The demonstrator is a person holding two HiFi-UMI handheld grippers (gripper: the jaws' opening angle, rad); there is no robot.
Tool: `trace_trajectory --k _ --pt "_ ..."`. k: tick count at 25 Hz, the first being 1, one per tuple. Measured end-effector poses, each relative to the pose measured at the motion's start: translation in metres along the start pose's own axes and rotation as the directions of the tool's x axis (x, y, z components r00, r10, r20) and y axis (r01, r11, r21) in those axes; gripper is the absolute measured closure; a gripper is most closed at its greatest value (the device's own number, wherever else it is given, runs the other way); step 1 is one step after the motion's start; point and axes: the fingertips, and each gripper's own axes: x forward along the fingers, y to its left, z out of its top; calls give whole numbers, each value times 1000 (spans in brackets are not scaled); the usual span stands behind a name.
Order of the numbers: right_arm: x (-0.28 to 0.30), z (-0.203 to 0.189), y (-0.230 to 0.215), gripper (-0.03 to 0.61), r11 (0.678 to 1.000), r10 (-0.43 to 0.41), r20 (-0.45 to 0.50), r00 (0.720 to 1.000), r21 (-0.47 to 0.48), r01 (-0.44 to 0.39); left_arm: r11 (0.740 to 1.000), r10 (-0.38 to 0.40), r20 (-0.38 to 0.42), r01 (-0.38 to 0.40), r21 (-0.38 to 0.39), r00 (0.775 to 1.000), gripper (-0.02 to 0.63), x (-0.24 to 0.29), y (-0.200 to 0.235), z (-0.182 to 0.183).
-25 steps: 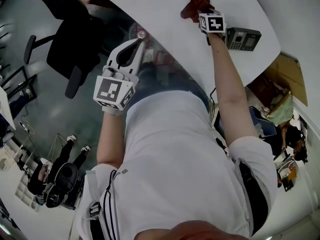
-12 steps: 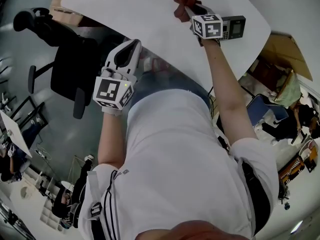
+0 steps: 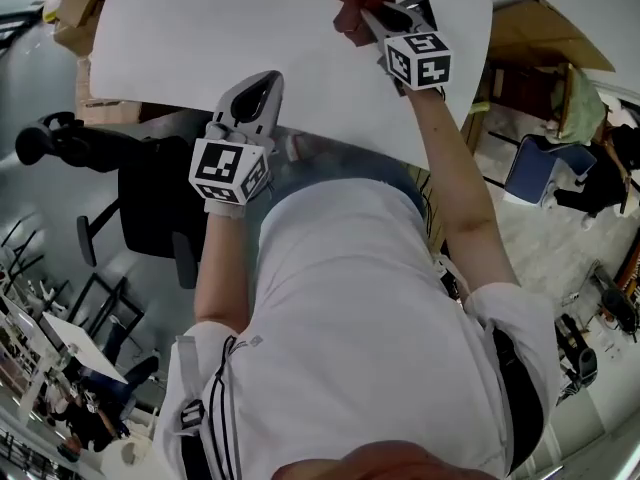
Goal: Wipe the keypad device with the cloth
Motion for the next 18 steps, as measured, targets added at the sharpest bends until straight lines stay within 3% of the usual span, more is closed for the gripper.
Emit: trace_trajectory --k 9,18 --pt "-90 -30 -79 491 976 -204 -5 979 81 203 990 -144 -43 144 2 989 603 74 -26 -4" --pt "-128 -66 -128 491 955 -263 -66 962 123 270 978 -205 -141 207 1 969 601 155 -38 -32"
